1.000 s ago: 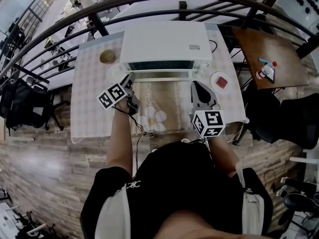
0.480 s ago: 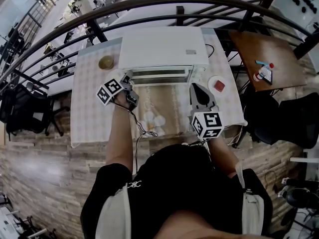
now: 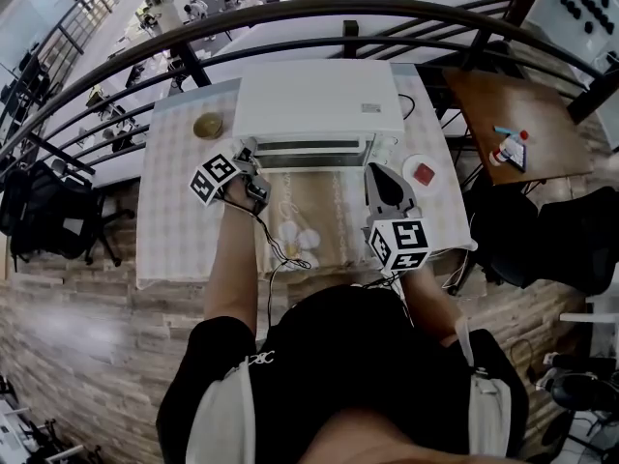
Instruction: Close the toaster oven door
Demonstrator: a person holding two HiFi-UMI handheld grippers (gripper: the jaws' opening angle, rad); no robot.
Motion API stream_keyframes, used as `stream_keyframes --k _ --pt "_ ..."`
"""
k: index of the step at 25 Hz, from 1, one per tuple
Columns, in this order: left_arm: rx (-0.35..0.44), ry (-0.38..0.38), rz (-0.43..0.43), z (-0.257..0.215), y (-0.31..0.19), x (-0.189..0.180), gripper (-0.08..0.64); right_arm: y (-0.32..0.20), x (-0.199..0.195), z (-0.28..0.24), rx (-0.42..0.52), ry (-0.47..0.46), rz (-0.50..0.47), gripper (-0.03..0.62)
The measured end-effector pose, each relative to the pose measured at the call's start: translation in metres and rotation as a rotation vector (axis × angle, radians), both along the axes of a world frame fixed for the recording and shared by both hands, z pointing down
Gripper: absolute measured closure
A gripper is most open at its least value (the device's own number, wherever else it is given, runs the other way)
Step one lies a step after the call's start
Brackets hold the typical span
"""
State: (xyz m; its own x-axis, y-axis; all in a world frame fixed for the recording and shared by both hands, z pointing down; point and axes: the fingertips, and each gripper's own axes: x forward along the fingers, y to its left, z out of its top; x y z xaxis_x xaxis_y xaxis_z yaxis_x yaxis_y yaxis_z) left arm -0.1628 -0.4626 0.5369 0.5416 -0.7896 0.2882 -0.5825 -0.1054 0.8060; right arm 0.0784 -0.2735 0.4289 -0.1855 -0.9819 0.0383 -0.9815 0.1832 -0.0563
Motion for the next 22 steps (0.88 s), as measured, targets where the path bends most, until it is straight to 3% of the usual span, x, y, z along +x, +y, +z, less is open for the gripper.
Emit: stream_keyframes --k 8,16,22 --pt "0.183 -0.154 -0.028 -0.056 0.019 -0.013 0.483 -0.001 -0.001 -0.010 0.027 -0.006 -0.008 0.591" --pt "0.464 -0.532 -0.031 -0.120 0.081 -0.018 0.532 -0.007 -0.023 -0.024 0.063 -0.033 -0.060 0.592" --pt "0.598 -0.662 -0.070 -0.153 0.135 -0.023 0.540 -0.009 -0.042 -0.037 0.094 -0.041 -0.093 0.592"
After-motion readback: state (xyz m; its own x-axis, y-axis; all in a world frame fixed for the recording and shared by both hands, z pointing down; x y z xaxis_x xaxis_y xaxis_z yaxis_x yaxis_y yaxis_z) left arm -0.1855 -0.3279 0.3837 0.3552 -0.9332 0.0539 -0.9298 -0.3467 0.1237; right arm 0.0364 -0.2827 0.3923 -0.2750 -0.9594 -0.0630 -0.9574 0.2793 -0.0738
